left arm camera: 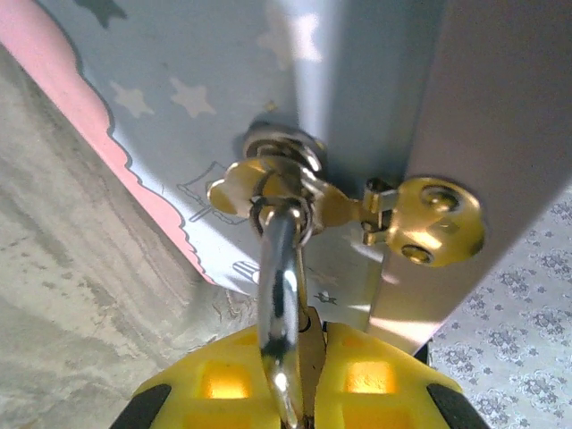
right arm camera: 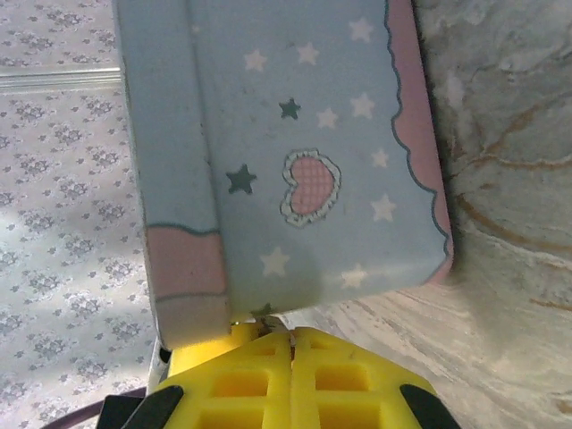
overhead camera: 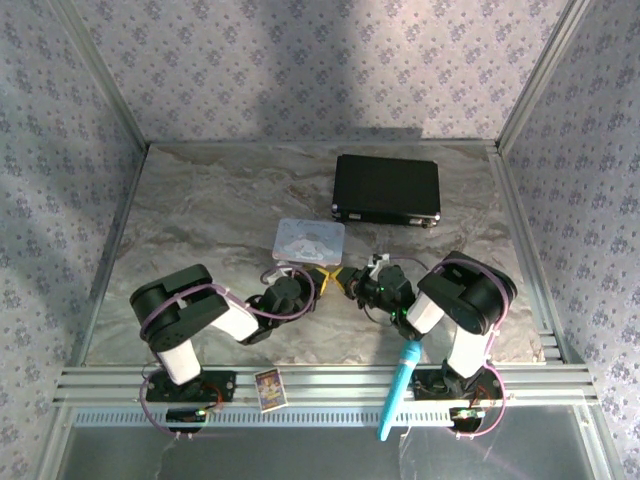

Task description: Unlock the padlock with the key

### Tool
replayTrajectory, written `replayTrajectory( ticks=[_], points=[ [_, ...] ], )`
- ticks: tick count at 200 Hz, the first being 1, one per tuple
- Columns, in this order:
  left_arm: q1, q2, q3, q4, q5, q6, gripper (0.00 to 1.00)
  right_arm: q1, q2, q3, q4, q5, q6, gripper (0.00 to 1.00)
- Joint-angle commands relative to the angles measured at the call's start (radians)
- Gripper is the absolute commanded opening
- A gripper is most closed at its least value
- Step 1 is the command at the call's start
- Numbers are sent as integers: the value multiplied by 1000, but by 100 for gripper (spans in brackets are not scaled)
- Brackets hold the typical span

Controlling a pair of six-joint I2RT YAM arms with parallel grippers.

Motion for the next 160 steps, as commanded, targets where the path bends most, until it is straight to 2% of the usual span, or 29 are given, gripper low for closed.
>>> replayTrajectory(
  ticks=[1, 44, 69, 87, 106, 131, 160],
  points=[
    [-47, -13, 38, 174, 141, 23, 0, 5, 4, 45, 50, -43, -15, 0],
    [-50, -15, 56, 155, 149, 25, 0, 56, 1, 65, 38, -17, -25, 0],
    [-52, -37, 63, 91, 157, 30, 0, 89, 34, 93, 50, -4, -27, 0],
    [-50, -52, 35, 83, 126, 21, 0, 95, 28, 67, 44, 21, -45, 17],
    [-38, -81, 12, 19, 111, 14, 0, 90, -4, 15, 23, 46, -66, 23],
    [-34, -122, 5, -104, 90, 10, 0, 83, -88, -30, -109, 44, -103, 26],
    [-23, -159, 5, -187, 84, 20, 0, 88, -231, -71, -338, 80, -190, 24]
  ],
)
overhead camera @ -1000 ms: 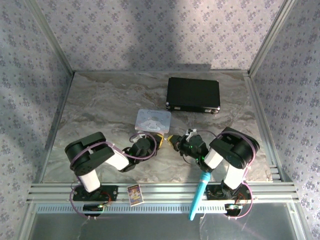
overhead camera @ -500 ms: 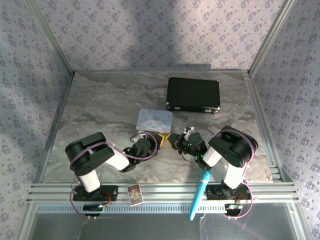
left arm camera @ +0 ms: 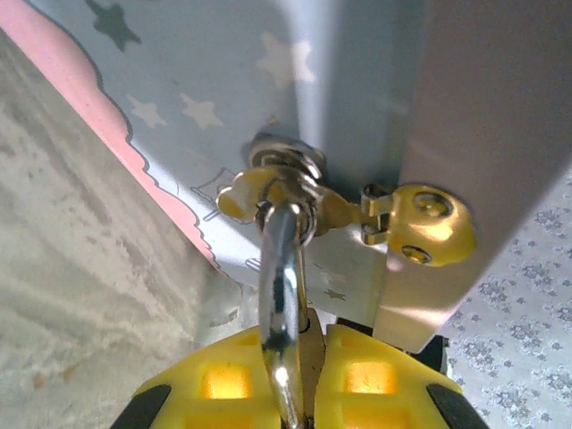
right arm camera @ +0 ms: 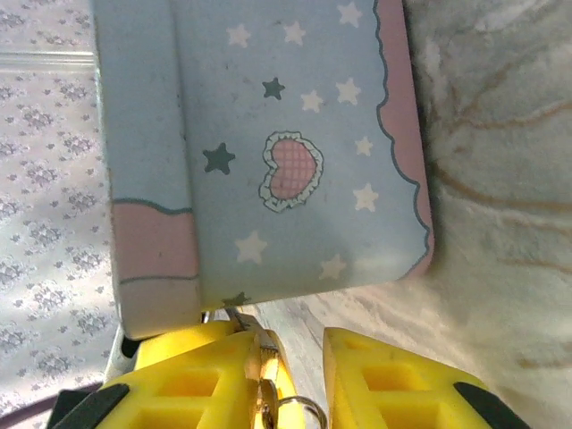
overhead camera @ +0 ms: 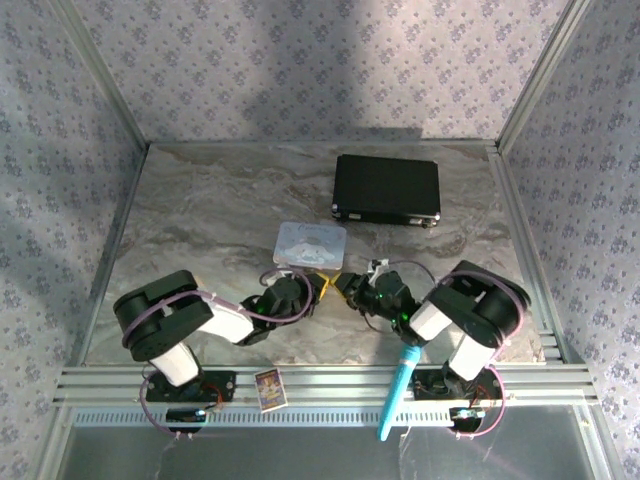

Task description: Unlock the padlock with the key

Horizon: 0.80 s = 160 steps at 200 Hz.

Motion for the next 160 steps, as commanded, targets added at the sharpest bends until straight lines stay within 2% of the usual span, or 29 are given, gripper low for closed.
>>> replayTrajectory(
  ticks=[1, 33, 58, 81, 126, 160],
  points=[
    [-8, -55, 13, -31, 45, 19, 0, 13, -105, -27, -191, 6, -102, 24],
    [0, -73, 12, -84, 40, 22, 0, 16, -272, 6, -474, 12, -191, 17],
    [3, -75, 9, -72, 40, 23, 0, 11, -335, 8, -556, 32, -197, 8],
    [7, -80, 9, -62, 49, 26, 0, 0, -333, 13, -575, 22, -201, 3],
    [-2, -87, 22, -65, 62, 35, 0, 7, -257, 60, -490, -2, -217, 2],
    [-46, -73, 49, -99, 50, 38, 0, 33, -246, 127, -512, 25, -257, 2]
  ],
)
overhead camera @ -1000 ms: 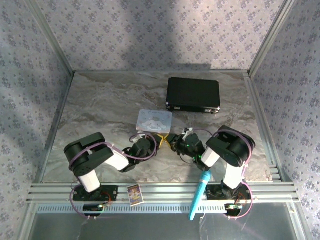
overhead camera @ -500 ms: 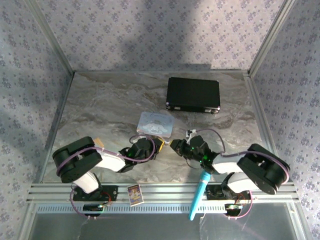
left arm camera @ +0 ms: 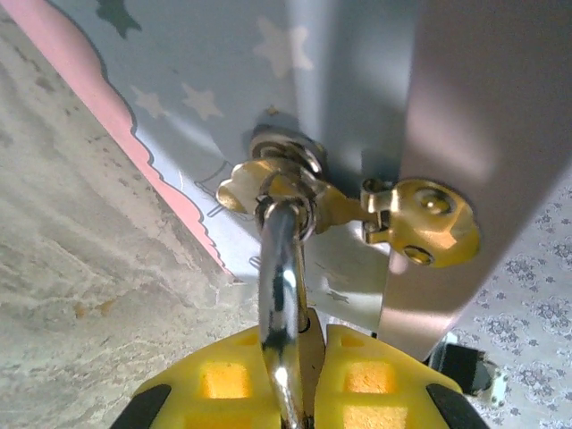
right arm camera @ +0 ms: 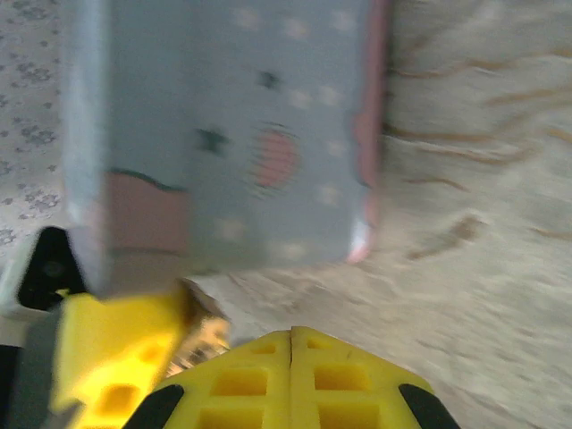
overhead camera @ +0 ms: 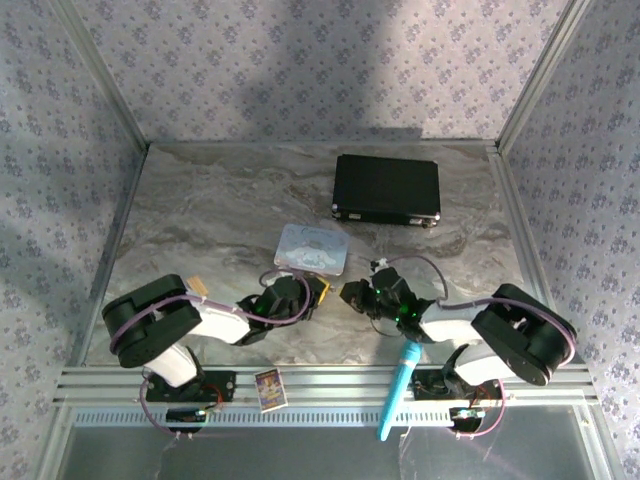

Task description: Unlock the padlock with the key

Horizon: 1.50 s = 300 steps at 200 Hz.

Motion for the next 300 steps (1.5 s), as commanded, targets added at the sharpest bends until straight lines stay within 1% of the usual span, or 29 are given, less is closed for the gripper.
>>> replayTrajectory(
  ticks=[1, 31, 47, 64, 77, 83, 93, 98, 103, 113, 127, 132, 139, 153, 159, 167, 173, 209, 222, 239, 265, 300],
  points=[
    [-32, -15, 48, 13, 10, 26, 0, 17, 6, 53, 4, 23, -48, 2],
    [-36, 16, 31, 88, 14, 6, 0, 17, 15, 73, -5, 15, -55, 2],
    [-35, 15, 25, 97, 15, 11, 0, 16, 17, 61, -11, 9, -57, 2],
    [-29, -12, 29, 20, 23, 21, 0, 0, 4, 46, -49, -22, -124, 2],
    [-20, -44, 43, -92, 45, 25, 0, -14, -33, 52, -139, -55, -267, 4],
    [-12, -68, 64, -184, 68, 26, 0, -27, -57, 68, -197, -93, -358, 8],
    [4, -107, 120, -382, 104, 41, 0, -55, -104, 112, -342, -196, -519, 15],
    [8, -123, 146, -479, 110, 57, 0, -62, -134, 140, -434, -219, -583, 18],
    [10, -135, 164, -543, 111, 72, 0, -62, -164, 172, -523, -219, -678, 24],
    [15, -155, 174, -595, 113, 93, 0, -48, -212, 220, -683, -158, -812, 35],
    [32, -162, 171, -615, 134, 98, 0, -29, -246, 249, -786, -53, -923, 51],
    [41, -157, 172, -617, 151, 101, 0, -24, -248, 255, -808, -31, -949, 53],
    [54, -151, 174, -616, 177, 104, 0, -22, -248, 256, -826, -9, -978, 54],
    [64, -133, 175, -599, 216, 103, 0, -15, -252, 240, -810, 14, -1026, 52],
    [64, -127, 177, -600, 222, 102, 0, -7, -255, 224, -780, 13, -1047, 49],
    [64, -122, 180, -603, 229, 101, 0, 7, -263, 200, -738, 5, -1077, 41],
    [63, -121, 180, -602, 230, 102, 0, 22, -267, 184, -704, 6, -1089, 39],
    [63, -131, 178, -601, 222, 103, 0, 147, -275, 150, -575, 121, -1135, 40],
    [64, -128, 180, -594, 229, 106, 0, 195, -258, 150, -531, 176, -1151, 40],
    [62, -127, 174, -578, 236, 102, 0, 230, -214, 152, -484, 251, -1180, 39],
    [62, -137, 162, -570, 235, 96, 0, 235, -145, 169, -420, 252, -1191, 39],
    [62, -151, 164, -572, 236, 108, 0, 236, -69, 194, -378, 243, -1206, 38]
  ],
)
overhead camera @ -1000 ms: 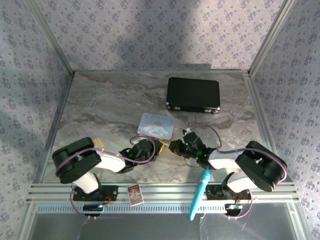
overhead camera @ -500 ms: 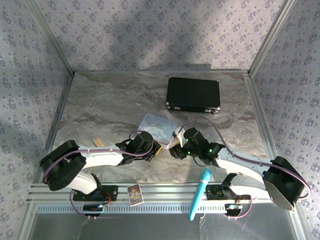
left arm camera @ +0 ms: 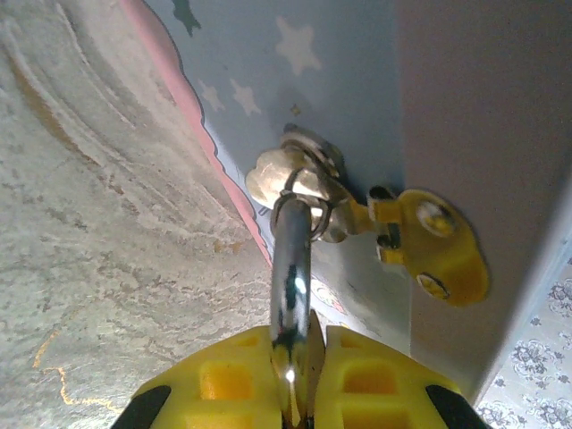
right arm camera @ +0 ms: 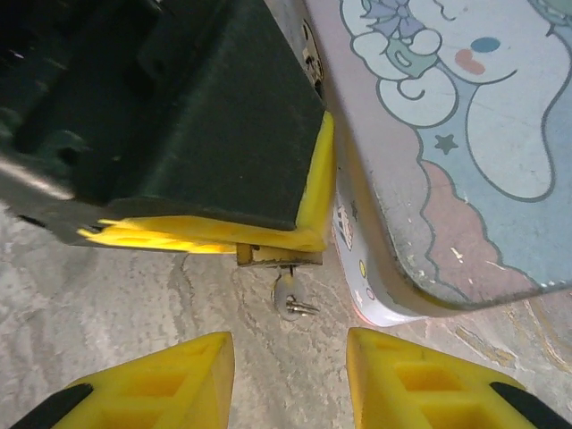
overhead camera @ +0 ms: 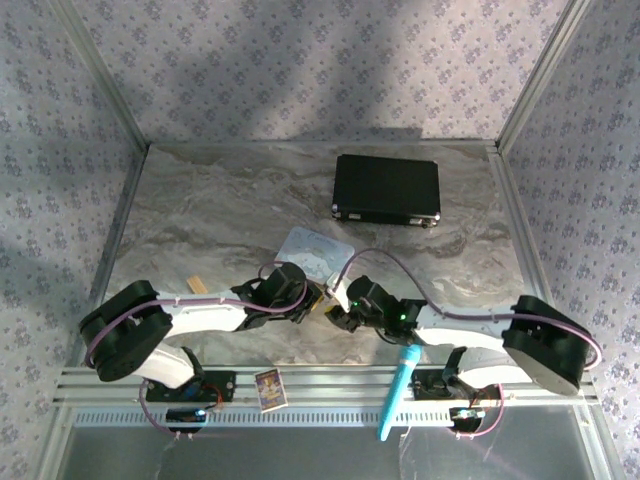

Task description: Unlock the padlock with the key

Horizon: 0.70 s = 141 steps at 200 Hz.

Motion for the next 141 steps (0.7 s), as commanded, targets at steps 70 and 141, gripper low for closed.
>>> replayTrajectory(
  ticks=[70, 141],
  points=[
    [-26, -23, -9, 77, 63, 22, 0, -52, 107, 58, 119, -52, -27, 21],
    [-33, -40, -37, 98, 66, 55, 0, -201, 106, -13, 238, -317, 100, 7]
  ],
)
